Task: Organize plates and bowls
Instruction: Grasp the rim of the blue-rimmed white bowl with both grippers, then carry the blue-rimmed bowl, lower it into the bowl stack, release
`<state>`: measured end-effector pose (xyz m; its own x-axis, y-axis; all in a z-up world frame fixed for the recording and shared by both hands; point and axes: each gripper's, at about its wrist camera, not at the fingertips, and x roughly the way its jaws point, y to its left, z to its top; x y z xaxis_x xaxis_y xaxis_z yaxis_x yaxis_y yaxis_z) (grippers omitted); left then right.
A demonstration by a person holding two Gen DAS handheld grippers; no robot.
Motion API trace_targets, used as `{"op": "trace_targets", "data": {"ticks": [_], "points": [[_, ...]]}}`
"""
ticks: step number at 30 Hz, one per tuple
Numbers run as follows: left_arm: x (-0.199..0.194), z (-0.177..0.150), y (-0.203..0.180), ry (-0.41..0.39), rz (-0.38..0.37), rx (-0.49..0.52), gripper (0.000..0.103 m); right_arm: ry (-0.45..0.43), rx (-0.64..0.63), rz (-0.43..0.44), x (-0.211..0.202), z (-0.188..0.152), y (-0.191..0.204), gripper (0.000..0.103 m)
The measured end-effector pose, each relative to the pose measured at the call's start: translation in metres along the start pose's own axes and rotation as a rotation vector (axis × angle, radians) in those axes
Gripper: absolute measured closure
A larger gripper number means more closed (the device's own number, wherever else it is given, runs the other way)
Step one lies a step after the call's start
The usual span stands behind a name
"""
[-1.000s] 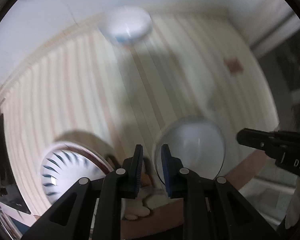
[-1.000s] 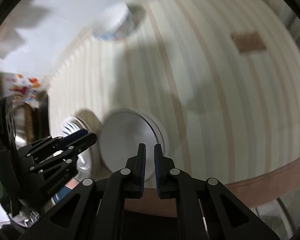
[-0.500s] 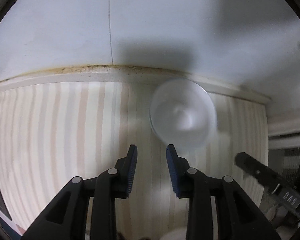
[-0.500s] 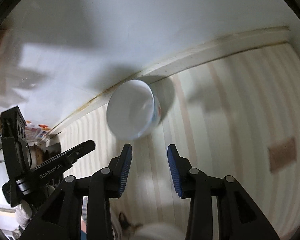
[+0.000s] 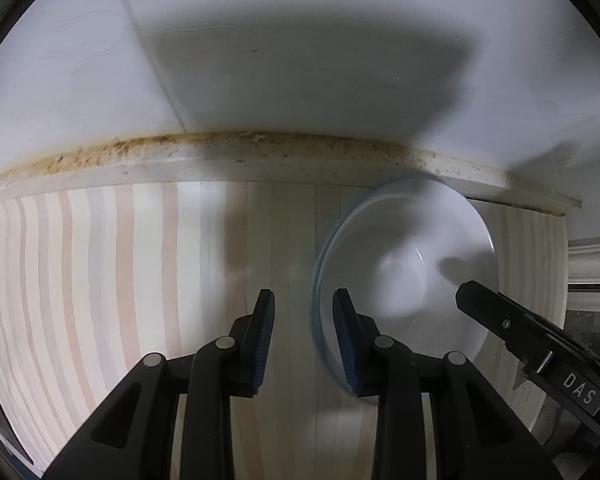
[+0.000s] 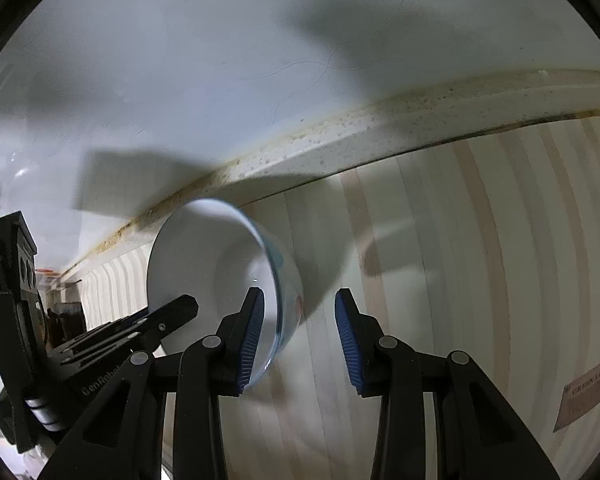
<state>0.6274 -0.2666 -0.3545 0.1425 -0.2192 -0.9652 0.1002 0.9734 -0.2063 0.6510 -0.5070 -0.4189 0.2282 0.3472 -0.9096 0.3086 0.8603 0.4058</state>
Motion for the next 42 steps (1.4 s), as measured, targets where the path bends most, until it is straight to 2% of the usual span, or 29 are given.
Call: {"op": "trace_targets", "data": {"ticks": [4, 6, 7, 8, 9, 11, 15, 22, 29, 36, 42], "points": [[0.008, 0.005, -0.01, -0.002, 0.003, 0.012, 0.076, 0.009, -0.002, -0.006, 0.005, 0.006, 0.001, 0.063], [0.009, 0.005, -0.017, -0.011, 0.01, 0.023, 0.079, 0.009, -0.001, -0.015, 0.008, 0.009, 0.003, 0.066], [0.01, 0.006, -0.019, -0.014, 0.01, 0.026, 0.087, 0.01, -0.004, -0.018, 0.01, 0.01, 0.004, 0.07], [0.012, 0.006, -0.023, -0.013, 0.005, 0.03, 0.09, 0.011, -0.008, -0.019, 0.012, 0.01, 0.006, 0.077], [0.013, 0.005, -0.025, -0.01, 0.002, 0.033, 0.09, 0.013, -0.014, -0.005, 0.013, 0.01, 0.007, 0.086], [0.014, 0.002, -0.031, -0.016, 0.001, 0.043, 0.093, 0.012, -0.03, -0.001, 0.016, 0.008, 0.015, 0.091], [0.009, -0.003, -0.043, -0.027, 0.009, 0.05, 0.093, 0.005, -0.07, -0.066, 0.017, 0.005, 0.029, 0.093], [-0.016, -0.013, -0.041, -0.056, 0.015, 0.083, 0.093, 0.009, -0.069, -0.051, 0.016, -0.006, 0.043, 0.094], [-0.054, -0.034, -0.043, -0.085, -0.026, 0.118, 0.093, -0.015, -0.096, -0.041, -0.014, -0.024, 0.056, 0.094], [-0.096, -0.06, -0.037, -0.118, -0.046, 0.144, 0.093, -0.044, -0.118, -0.029, -0.061, -0.059, 0.059, 0.094], [-0.13, -0.104, -0.03, -0.14, -0.049, 0.188, 0.093, -0.072, -0.118, -0.023, -0.101, -0.11, 0.065, 0.094]]}}
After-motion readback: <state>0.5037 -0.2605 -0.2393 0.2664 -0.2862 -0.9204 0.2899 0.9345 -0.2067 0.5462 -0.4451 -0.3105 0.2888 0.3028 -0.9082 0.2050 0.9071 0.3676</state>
